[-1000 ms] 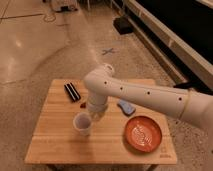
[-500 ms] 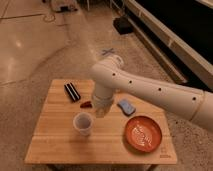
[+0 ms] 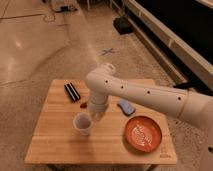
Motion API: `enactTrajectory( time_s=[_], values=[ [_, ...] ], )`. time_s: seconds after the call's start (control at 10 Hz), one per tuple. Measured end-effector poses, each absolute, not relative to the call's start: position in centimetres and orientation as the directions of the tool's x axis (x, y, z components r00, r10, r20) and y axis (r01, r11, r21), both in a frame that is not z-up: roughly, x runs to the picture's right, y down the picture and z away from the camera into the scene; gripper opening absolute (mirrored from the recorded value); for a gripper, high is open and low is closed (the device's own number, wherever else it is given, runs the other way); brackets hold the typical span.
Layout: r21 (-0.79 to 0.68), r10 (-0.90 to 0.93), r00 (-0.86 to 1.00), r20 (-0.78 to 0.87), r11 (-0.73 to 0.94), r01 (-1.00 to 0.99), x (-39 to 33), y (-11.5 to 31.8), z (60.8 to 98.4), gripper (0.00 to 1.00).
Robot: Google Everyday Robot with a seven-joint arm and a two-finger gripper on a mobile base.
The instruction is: Pick up the ceramic cup
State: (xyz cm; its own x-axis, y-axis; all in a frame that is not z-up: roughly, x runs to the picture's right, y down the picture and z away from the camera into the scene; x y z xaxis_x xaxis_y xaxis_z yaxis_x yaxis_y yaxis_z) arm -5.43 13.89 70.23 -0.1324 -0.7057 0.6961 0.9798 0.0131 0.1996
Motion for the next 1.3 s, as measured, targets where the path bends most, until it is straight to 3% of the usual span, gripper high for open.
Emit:
enactTrajectory(
  time_s=[0.2, 1.3],
  values=[
    [0.193, -0.703, -0.134, 0.699, 0.005, 0.981, -6.0, 14.1, 71.3, 0.80],
    [0.136, -0.676, -0.108, 0.729, -0.011, 0.991, -5.7, 17.3, 76.0, 0.80]
  ],
)
